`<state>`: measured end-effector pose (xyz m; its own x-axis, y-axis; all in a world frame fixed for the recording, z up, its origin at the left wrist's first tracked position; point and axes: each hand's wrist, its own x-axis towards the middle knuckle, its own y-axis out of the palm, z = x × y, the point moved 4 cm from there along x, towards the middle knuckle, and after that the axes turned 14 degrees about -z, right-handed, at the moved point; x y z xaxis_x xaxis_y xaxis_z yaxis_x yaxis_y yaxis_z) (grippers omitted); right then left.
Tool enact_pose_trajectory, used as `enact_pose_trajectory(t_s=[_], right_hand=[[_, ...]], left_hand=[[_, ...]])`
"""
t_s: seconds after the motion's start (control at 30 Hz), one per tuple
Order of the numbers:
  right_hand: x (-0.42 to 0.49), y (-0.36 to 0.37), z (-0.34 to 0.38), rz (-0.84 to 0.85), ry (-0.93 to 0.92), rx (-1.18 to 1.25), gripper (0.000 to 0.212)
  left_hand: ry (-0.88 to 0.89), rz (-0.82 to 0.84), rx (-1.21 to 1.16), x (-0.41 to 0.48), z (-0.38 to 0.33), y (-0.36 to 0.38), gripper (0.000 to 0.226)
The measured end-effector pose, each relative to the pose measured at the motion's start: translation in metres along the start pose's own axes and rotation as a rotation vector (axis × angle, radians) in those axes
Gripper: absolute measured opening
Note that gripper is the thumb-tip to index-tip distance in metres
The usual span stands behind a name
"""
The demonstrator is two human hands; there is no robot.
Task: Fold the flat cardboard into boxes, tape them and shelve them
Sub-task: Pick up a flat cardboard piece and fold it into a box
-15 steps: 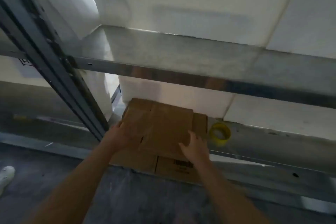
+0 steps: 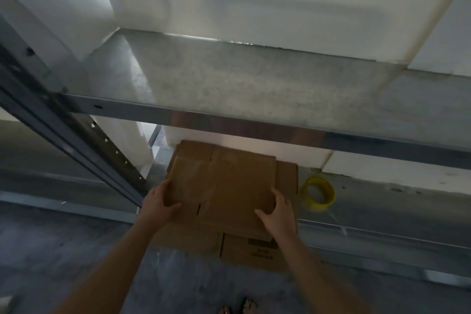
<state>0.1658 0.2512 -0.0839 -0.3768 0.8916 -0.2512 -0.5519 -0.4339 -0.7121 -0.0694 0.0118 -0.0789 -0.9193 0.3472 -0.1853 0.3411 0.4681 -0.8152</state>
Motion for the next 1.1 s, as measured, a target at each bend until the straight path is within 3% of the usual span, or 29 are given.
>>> enact_pose_trajectory(t_s=[0.23,0.67,0.9,1.1], right_hand=[[0.001,-0.017,-0.002,0.116,-0.074,0.053,0.089],[-0.02,-0.053,0.004,0.02,-0.165,0.166,0.092],[-0.028,-0.09,-0.011,-0.015,-0.199,0.164,0.093],[-0.022,-0.144,-0.043,-0.076,-0.192,0.163,0.09]], left_hand=[[-0.031,0.025,-0.199,-0.002,0.002,-0.001,0.086],[0.102,-0.05,-0.257,-0.034,-0.019,-0.031,0.089],[0.175,0.118,-0.434,-0.052,-0.05,-0.026,0.099],[0.294,0.187,-0.459,-0.069,-0.107,-0.004,0.093]])
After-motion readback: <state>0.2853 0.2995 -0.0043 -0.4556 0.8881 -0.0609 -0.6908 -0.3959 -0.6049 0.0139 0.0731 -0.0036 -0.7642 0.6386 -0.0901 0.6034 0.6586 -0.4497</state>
